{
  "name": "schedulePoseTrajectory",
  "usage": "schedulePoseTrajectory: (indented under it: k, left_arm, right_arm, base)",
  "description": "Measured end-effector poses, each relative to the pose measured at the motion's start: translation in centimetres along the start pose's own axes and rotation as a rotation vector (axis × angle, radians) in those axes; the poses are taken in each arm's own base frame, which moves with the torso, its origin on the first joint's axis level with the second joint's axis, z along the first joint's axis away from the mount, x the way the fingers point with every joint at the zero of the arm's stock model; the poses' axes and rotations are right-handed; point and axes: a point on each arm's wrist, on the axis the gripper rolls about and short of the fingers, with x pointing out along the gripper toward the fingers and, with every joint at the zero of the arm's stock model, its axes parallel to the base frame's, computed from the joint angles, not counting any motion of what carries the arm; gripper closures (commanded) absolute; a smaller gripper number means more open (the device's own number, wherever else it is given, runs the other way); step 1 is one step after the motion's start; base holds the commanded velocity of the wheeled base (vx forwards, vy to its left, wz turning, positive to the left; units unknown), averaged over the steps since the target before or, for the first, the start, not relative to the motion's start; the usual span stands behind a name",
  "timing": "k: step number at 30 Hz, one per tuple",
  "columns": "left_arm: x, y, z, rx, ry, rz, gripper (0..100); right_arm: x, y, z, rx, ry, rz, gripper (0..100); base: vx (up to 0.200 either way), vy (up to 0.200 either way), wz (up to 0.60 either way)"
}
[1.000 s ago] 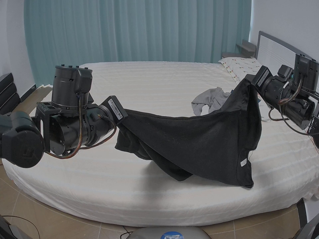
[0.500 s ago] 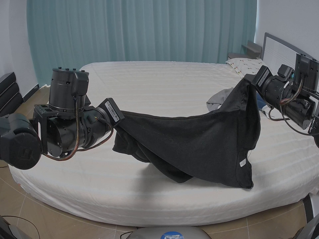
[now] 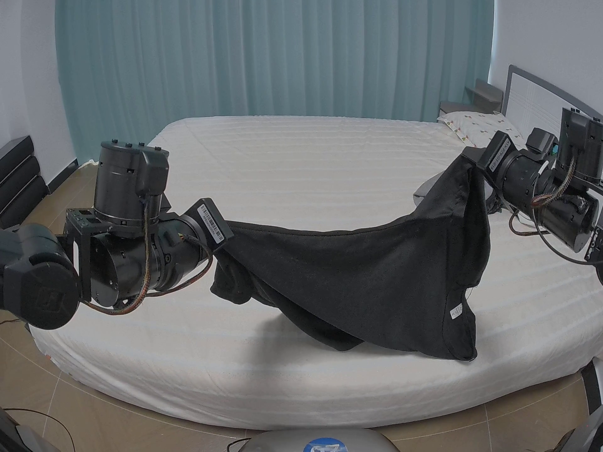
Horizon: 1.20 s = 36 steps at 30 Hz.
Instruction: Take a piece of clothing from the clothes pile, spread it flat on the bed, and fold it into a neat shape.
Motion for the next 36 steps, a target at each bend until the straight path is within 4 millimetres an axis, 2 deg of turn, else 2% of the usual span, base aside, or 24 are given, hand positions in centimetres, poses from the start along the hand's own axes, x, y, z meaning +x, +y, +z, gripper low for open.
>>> schedulePoseTrajectory:
  k: [2,13,22,25,30,33,36]
  left_arm:
    - [0.0,0.1,-0.1,0.001,0.003,0.004,100]
    - [-0.3,0.2,-0.7,-0.009,0.023,0.004,100]
    - [-2.4,0.2,-1.9,0.004,0.055,-0.034,100]
    - [-3.6,0.0,-1.6,0.001,0.044,-0.065,100]
    - [-5.4,-1.0,-0.3,-0.013,-0.001,-0.133,100]
    - [-6.1,-2.1,1.6,-0.037,-0.059,-0.181,100]
    - [-6.3,-3.1,3.3,-0.058,-0.107,-0.201,100]
  right_arm:
    - [-0.3,-0.1,0.0,-0.001,0.004,-0.002,100]
    - [-2.9,-0.6,-0.3,-0.003,0.020,0.004,100]
    - [-7.3,0.1,1.1,0.006,-0.018,0.065,100]
    - [-9.1,0.5,2.2,0.013,-0.039,0.096,100]
    - [-11.4,2.3,5.5,0.049,-0.145,0.183,100]
    - [-12.1,3.5,7.6,0.069,-0.215,0.226,100]
    - [-12.0,4.3,9.3,0.078,-0.273,0.243,100]
  base:
    - [0.000,0.000,0.00]
    - [-0.200,0.000,0.00]
    - [-0.200,0.000,0.00]
    - [-0.133,0.000,0.00]
    - [0.000,0.000,0.00]
    - [0.000,0.000,0.00]
    - [0.000,0.000,0.00]
